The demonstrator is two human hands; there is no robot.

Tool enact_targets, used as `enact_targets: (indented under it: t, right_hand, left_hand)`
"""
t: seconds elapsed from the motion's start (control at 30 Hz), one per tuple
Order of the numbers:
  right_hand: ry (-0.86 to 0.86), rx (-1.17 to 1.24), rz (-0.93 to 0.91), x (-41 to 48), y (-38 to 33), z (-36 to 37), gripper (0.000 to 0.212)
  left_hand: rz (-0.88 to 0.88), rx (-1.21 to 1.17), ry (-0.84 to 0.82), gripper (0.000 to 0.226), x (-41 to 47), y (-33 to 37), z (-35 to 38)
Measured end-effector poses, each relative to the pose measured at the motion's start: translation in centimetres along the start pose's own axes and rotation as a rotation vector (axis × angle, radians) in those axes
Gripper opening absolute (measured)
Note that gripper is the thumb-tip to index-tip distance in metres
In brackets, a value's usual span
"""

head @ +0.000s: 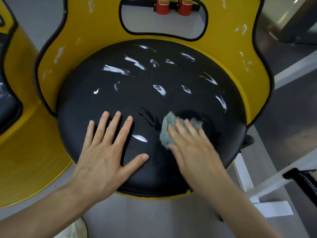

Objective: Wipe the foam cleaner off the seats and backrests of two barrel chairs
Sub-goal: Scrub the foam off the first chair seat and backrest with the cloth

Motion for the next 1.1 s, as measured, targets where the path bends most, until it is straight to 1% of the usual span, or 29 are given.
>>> enact_targets:
  t: [0.1,0.17,0.23,0.3,0.37,0.43,0.53,0.63,0.7,0.77,0.8,0.87,0.93,1.03,1.1]
  right_hand:
    - [-0.046,0.009,0.145,2.5,3.6,-0.7,0.059]
    - [-0.019,0.035,0.170,1.4,3.8,-1.2,0.055]
    - [0.042,0.031,0.129,-1.2,1.8,-1.6,0.054]
    - [0.079,0.020,0.029,-4.3,-1.2,-1.4,0.052]
    - [0.038,0.022,-0.023,-6.5,-3.2,-0.4,0.053]
    - [-0.004,0.050,-0.020,-6.2,-3.0,0.2,0.055]
    - [-0.044,0.012,0.040,-2.3,-0.3,0.4,0.059]
    - [-0.070,0.003,0.208,1.7,3.9,-0.6,0.055]
    - [-0.054,-0.001,0.252,2.1,5.1,-1.1,0.055]
    - [0.011,-0.010,0.227,0.6,3.7,-1.0,0.053]
    - [0.033,-0.015,0.184,-0.6,2.1,-0.8,0.054]
    - [-0.006,0.003,0.067,-3.1,-1.7,0.5,0.057]
    - [-0.040,0.032,-0.014,-3.9,-3.3,1.0,0.058]
    - [-0.010,0.033,-0.010,-1.4,-1.5,0.6,0.060]
    - [-0.029,0.024,0.071,0.9,0.8,0.2,0.061]
  left_hand:
    - [0.003,0.000,0.007,0.092,-0.1,0.0,-0.1]
    - [0.005,-0.005,0.008,0.092,-0.1,0.1,0.0]
    - [-0.002,-0.002,0.003,0.093,-0.1,0.0,-0.1]
    - [-0.005,0.005,-0.005,0.093,0.0,0.1,-0.1]
    - [-0.001,0.011,-0.011,0.094,0.0,0.1,-0.1]
    - [-0.003,0.010,-0.008,0.094,0.1,0.1,-0.1]
    - [-0.009,-0.008,0.007,0.095,0.0,0.1,-0.2]
    - [-0.015,-0.025,0.013,0.096,0.0,0.1,-0.3]
    - [-0.017,-0.020,0.011,0.096,0.1,0.1,-0.3]
    - [-0.015,-0.011,0.011,0.097,0.1,0.0,-0.2]
    - [-0.016,-0.012,0.013,0.097,0.1,0.0,-0.2]
    - [-0.019,-0.007,0.015,0.097,0.1,0.1,-0.2]
    - [-0.017,0.000,0.015,0.096,0.1,0.1,-0.2]
    - [-0.016,-0.005,0.014,0.096,0.1,0.2,-0.2]
    - [-0.020,-0.007,0.018,0.095,0.1,0.1,-0.3]
Point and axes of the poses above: each hand's wrist, its own x-axis towards the middle knuckle, its own z-axis out of the palm, y = z × x, the point moved 8 cm from there along x, towards the middle knuckle, and after that the axes turned 12 degrees about x, right-handed, at the moved point
